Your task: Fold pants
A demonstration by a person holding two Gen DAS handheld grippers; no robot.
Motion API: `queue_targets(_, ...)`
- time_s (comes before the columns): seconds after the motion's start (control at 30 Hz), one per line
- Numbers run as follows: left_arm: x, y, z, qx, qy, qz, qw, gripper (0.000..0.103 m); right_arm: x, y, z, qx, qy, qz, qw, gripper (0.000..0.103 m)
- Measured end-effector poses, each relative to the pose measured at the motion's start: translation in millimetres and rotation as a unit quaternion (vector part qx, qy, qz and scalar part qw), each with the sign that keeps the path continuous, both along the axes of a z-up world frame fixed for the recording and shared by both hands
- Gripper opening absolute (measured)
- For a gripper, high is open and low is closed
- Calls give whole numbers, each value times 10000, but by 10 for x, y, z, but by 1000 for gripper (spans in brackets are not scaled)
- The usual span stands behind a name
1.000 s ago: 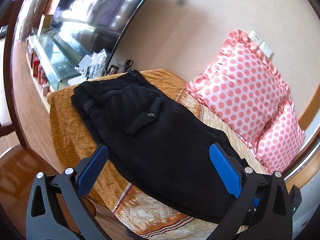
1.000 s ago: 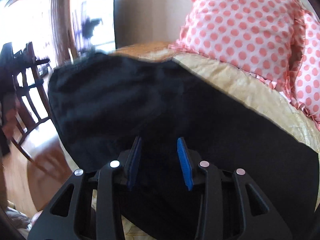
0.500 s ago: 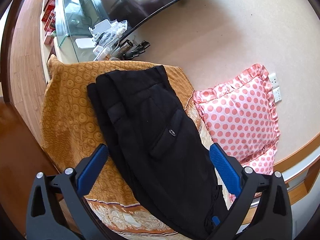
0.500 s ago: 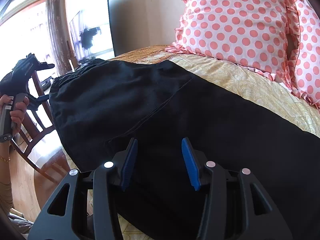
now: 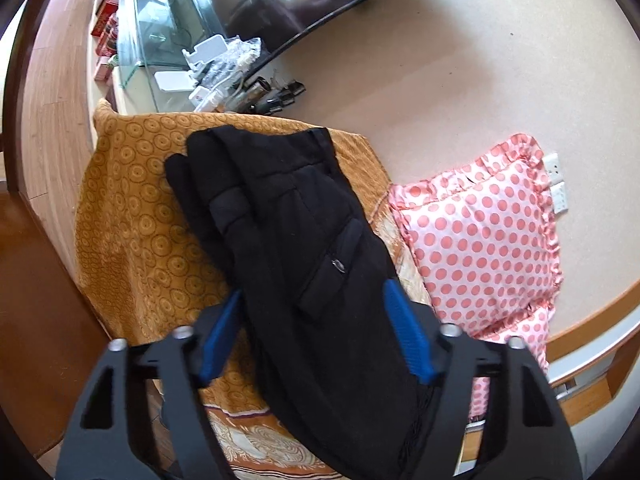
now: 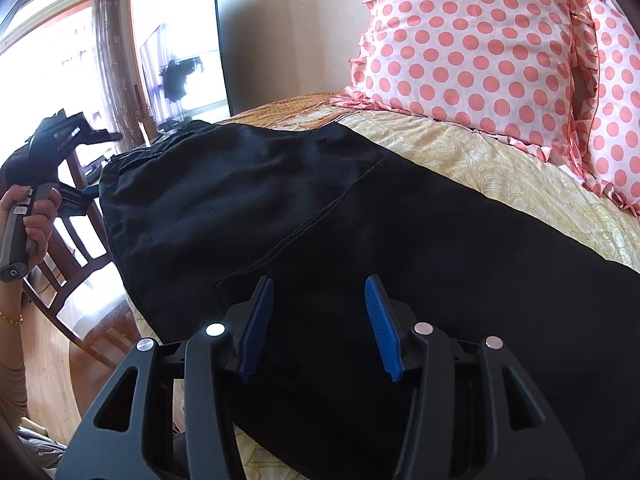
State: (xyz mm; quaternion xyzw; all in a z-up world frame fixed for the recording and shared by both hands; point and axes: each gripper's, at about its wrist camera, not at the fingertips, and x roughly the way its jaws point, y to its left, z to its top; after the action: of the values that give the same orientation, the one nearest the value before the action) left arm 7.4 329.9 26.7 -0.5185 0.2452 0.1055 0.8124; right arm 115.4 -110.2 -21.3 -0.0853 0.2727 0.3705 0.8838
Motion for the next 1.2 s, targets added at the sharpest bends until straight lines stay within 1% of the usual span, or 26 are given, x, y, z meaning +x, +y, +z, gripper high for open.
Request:
queue_targets(0.03, -9, 28, -27, -21, 57, 47, 10000, 49, -6, -8, 1, 12, -9, -5, 10000, 54)
queue_targets(0.1, -21, 47, -61, -29, 183, 165, 9997, 21, -26, -42, 2, 74, -29, 5, 10000, 61)
queue_targets(0.13, -30, 62, -90, -48, 224, 204, 9995, 19, -37, -56, -5, 91, -37, 11, 10000, 63)
queue_targets(0.17, -49, 81, -122, -139, 190, 244, 9994, 14, -48, -70, -8, 103, -41, 23, 9999, 65)
queue_targets(0.23, -85, 106, -165, -286, 130, 300, 9991, 13, -71, -97, -17, 103, -34, 49, 9999, 66)
queue_targets(0.27, -109, 111, -188, -378, 135, 362, 9985, 16, -78, -109, -17, 97, -37, 54, 9999, 66)
queue_targets(0.3, -133, 116, -208, -480, 141, 433, 9978, 24, -84, -119, -12, 98, -46, 52, 9999, 67)
queue_targets(0.33, -171, 110, -236, -614, 154, 534, 9966, 28, -90, -128, -9, 100, -54, 46, 9999, 68)
queue_targets(0.37, -190, 96, -241, -677, 78, 533, 9962, 32, -97, -140, -5, 111, -60, 42, 9999, 68)
queue_targets(0.43, -207, 58, -219, -626, 14, 502, 9968, 37, -99, -163, -8, 141, -63, 26, 9999, 69)
queue_targets(0.5, -148, 50, -169, -545, 24, 465, 9974, 48, -91, -173, -19, 166, -46, 28, 9998, 69)
queue_targets(0.57, -76, 62, -139, -547, 62, 461, 9974, 49, -85, -172, -25, 174, -34, 22, 9998, 69)
queue_targets(0.63, -7, 91, -144, -567, 67, 476, 9972, 49, -94, -178, -24, 187, -50, 23, 9998, 69)
queue_targets(0.67, 20, 106, -152, -567, 90, 486, 9972, 42, -89, -182, -25, 195, -47, 29, 9998, 69)
queue_targets(0.7, 32, 120, -167, -563, 143, 497, 9971, 27, -90, -192, -27, 218, -48, 31, 9997, 69)
queue_targets(0.73, 45, 129, -203, -551, 225, 525, 9968, 24, -93, -204, -27, 239, -49, 29, 9997, 69)
queue_targets(0.77, 51, 128, -215, -505, 219, 522, 9971, 21, -105, -221, -27, 271, -62, 19, 9996, 69)
queue_targets(0.83, 50, 68, -140, -83, 264, 494, 9984, 16, -123, -277, -19, 334, -99, 3, 9994, 69)
queue_targets(0.87, 57, 11, -60, 232, 275, 467, 9983, 13, -136, -313, -14, 368, -119, -13, 9993, 69)
queue_targets(0.9, 65, -54, 31, 542, 269, 432, 9972, 11, -152, -361, -7, 420, -144, -37, 9990, 69)
queue_targets(0.97, 106, -181, 223, 1059, 250, 352, 9934, 11, -178, -463, 15, 517, -180, -90, 9985, 69)
queue_targets(1.03, 182, -415, 527, 1747, 128, 163, 9844, 10, -229, -619, 46, 658, -257, -184, 9973, 69)
queue_targets(1.07, 218, -520, 652, 2000, 62, 40, 9798, 10, -252, -694, 64, 717, -292, -238, 9967, 69)
queue_targets(1.1, 292, -711, 848, 2336, -66, -191, 9721, 10, -285, -792, 84, 796, -340, -314, 9958, 69)
queue_targets(1.17, 406, -1011, 1100, 2678, -279, -595, 9612, 10, -332, -981, 120, 938, -424, -497, 9934, 70)
queue_targets(1.2, 464, -1186, 1217, 2845, -394, -829, 9543, 10, -357, -1088, 141, 996, -469, -631, 9919, 71)
